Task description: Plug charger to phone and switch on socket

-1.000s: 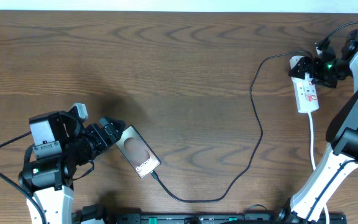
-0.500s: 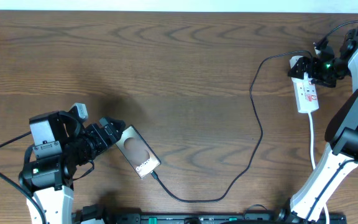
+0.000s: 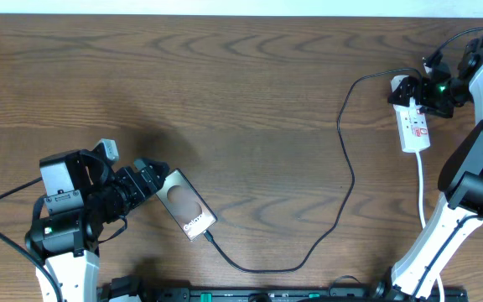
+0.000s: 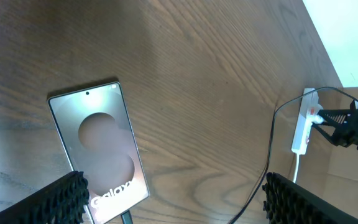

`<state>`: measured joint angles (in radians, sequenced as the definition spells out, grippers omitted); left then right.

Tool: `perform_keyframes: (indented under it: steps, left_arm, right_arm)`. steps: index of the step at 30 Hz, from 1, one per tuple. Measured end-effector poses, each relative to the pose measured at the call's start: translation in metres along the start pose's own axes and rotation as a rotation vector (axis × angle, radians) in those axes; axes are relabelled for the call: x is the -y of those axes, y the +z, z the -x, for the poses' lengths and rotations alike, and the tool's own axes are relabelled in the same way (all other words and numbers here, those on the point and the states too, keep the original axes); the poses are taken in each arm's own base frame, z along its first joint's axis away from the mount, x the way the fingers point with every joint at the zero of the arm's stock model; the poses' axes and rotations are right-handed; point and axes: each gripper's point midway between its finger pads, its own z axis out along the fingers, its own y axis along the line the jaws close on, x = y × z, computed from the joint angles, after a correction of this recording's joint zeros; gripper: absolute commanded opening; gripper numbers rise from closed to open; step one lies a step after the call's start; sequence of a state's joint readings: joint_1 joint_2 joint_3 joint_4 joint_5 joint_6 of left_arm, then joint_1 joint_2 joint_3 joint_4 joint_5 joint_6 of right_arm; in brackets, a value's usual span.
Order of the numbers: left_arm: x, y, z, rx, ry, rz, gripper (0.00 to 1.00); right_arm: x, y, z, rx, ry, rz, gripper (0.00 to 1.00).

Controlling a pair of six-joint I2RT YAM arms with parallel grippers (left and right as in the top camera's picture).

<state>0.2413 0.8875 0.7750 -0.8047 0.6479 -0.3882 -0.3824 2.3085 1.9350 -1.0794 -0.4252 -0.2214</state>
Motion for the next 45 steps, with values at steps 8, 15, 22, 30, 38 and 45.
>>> perform_keyframes:
  steps: [8,15,22,30,38,45]
  left_arm:
    - [0.0,0.0,0.0,0.0,0.0,0.0,0.88]
    - [0.0,0.0,0.0,0.0,0.0,0.0,0.88]
    - [0.0,0.0,0.0,0.0,0.0,0.0,0.89]
    - [0.0,0.0,0.0,0.0,0.0,0.0,0.88]
    - [0.0,0.0,0.0,-0.001,-0.001,0.0,0.88]
    - [0.0,0.0,0.0,0.0,0.0,0.0,0.88]
  right_arm:
    - [-0.002,0.0,0.001,0.006,0.003,0.015,0.99]
    - [-0.003,0.003,-0.001,-0.002,0.015,0.036,0.99]
    - [-0.002,0.004,-0.001,-0.008,0.02,0.034,0.99]
    - [0.0,0.003,-0.003,-0.026,0.086,-0.011,0.99]
    - [0.01,-0.031,-0.009,-0.008,0.181,-0.096,0.99]
    - [-0.015,-0.165,0.004,0.276,0.195,-0.268,0.99]
